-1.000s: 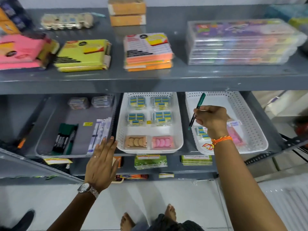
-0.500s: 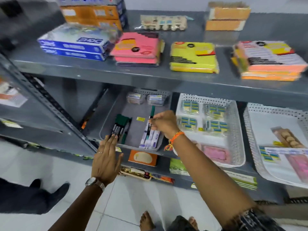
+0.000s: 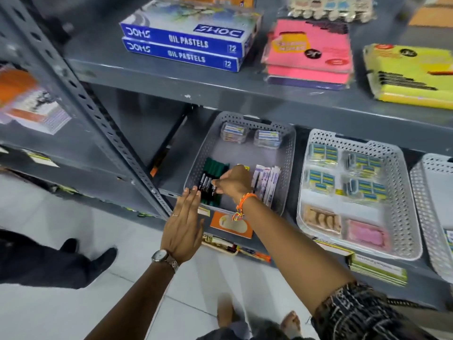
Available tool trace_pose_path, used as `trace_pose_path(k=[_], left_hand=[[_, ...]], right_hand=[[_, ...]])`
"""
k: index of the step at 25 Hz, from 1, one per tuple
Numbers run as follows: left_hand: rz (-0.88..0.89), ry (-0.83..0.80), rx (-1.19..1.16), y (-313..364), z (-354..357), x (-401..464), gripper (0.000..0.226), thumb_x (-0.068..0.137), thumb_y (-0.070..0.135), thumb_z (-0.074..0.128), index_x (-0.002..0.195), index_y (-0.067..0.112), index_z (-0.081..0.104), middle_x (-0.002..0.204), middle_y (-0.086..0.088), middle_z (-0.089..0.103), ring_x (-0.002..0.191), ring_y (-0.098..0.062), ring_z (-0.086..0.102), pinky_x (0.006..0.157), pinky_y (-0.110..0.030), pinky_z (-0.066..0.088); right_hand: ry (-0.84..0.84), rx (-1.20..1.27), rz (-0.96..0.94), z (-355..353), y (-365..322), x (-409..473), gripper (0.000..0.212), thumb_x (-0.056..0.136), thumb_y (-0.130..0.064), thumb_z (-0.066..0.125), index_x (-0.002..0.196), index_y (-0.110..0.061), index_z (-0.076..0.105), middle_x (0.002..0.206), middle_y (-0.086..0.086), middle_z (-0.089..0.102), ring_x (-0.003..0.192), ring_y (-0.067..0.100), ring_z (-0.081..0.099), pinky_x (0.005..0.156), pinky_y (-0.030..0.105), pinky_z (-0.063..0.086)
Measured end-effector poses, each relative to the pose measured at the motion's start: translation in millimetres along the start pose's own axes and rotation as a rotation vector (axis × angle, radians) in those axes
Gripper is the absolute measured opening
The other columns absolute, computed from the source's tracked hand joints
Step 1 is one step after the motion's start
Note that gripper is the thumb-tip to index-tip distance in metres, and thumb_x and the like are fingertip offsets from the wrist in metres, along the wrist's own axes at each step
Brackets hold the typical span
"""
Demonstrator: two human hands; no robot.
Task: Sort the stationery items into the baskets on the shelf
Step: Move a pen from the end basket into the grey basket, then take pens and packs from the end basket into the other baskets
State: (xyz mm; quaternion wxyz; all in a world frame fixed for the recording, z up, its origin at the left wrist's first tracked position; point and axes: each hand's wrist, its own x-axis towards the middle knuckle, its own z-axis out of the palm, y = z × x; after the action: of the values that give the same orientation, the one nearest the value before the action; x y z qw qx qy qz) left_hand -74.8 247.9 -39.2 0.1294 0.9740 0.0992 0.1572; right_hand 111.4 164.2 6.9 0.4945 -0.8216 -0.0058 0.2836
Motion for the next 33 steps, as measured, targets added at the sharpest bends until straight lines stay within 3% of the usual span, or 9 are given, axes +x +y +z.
trace_pose_path(k=[3,6,10,16,20,24,27,30,33], left_hand=[[0.016,0.007,-0.030,-0.5,2.1,0.7,0.069,0.093,0.017,0.047,0.157,0.003,0.029,0.165,-0.015,0.030,0.154,-0.033,0.024,0.130,-0.032,0.008],[-0.014,0.015,-0.030,1.1,5.5,0.8,0.068,0.093,0.021,0.044,0.158,0.004,0.028,0.166,-0.014,0.029,0.156,-0.032,0.022,0.130,-0.031,0.006],[0.003,0.027,0.004,14.2,8.6,1.9,0.071,0.091,0.026,0.046,0.157,0.005,0.029,0.164,-0.014,0.032,0.155,-0.033,0.025,0.130,-0.037,0.003],[0.076,0.036,0.075,67.4,14.7,12.0,0.067,0.092,0.032,0.049,0.154,0.008,0.037,0.159,-0.012,0.043,0.149,-0.030,0.036,0.129,-0.041,0.010],[0.128,-0.007,0.110,104.6,20.4,19.5,0.067,0.092,0.034,0.046,0.153,0.007,0.041,0.159,-0.012,0.043,0.147,-0.029,0.040,0.128,-0.039,0.012],[0.154,-0.064,0.146,136.5,31.7,25.2,0.069,0.092,0.037,0.046,0.153,0.005,0.041,0.160,-0.014,0.042,0.146,-0.032,0.041,0.125,-0.041,0.015],[0.107,-0.068,0.157,147.7,38.5,26.2,0.073,0.089,0.037,0.046,0.154,0.005,0.039,0.159,-0.015,0.042,0.146,-0.032,0.038,0.127,-0.035,0.001],[0.104,-0.083,0.166,159.1,46.8,25.2,0.075,0.088,0.038,0.045,0.155,0.005,0.036,0.160,-0.016,0.041,0.145,-0.034,0.040,0.127,-0.032,-0.005],[0.087,-0.089,0.168,165.0,54.3,24.9,0.076,0.087,0.037,0.045,0.155,0.006,0.033,0.161,-0.016,0.038,0.146,-0.034,0.039,0.126,-0.040,0.010]], right_hand=[[0.018,-0.034,-0.015,0.8,0.9,1.0,0.027,0.073,-0.014,0.087,0.058,-0.010,0.065,0.068,0.013,0.075,0.065,0.023,0.077,0.069,0.038,0.064],[0.044,0.017,-0.010,-12.8,1.9,-1.4,0.016,0.075,-0.009,0.085,0.072,-0.004,0.070,0.079,0.015,0.076,0.068,0.025,0.077,0.069,0.038,0.065],[0.084,0.120,-0.043,-51.1,1.7,-16.9,0.009,0.076,-0.005,0.083,0.077,0.000,0.075,0.080,0.014,0.076,0.064,0.018,0.075,0.060,0.027,0.063],[0.290,0.345,-0.145,-159.8,16.9,-55.1,0.005,0.075,0.001,0.081,0.078,-0.001,0.077,0.075,0.013,0.077,0.066,0.022,0.075,0.061,0.030,0.062],[0.476,0.416,-0.234,-264.1,58.5,-74.2,0.020,0.076,0.014,0.070,0.073,-0.004,0.074,0.061,0.000,0.074,0.057,0.016,0.070,0.056,0.027,0.058],[0.666,0.219,-0.149,-378.1,125.5,-86.7,0.017,0.080,0.009,0.066,0.085,-0.005,0.075,0.077,0.016,0.072,0.076,0.030,0.066,0.080,0.047,0.058],[0.719,-0.257,-0.085,-444.6,178.4,-89.9,0.026,0.082,0.011,0.060,0.093,-0.005,0.077,0.100,0.023,0.075,0.094,0.035,0.071,0.094,0.044,0.053],[0.595,-0.615,-0.003,-483.6,216.6,-94.5,0.045,0.075,0.019,0.057,0.111,-0.001,0.073,0.128,0.020,0.066,0.118,0.038,0.063,0.103,0.034,0.044],[0.440,-0.775,0.040,-497.5,234.7,-85.6,0.056,0.075,0.017,0.061,0.128,-0.002,0.062,0.139,0.019,0.056,0.127,0.039,0.055,0.108,0.037,0.042]])
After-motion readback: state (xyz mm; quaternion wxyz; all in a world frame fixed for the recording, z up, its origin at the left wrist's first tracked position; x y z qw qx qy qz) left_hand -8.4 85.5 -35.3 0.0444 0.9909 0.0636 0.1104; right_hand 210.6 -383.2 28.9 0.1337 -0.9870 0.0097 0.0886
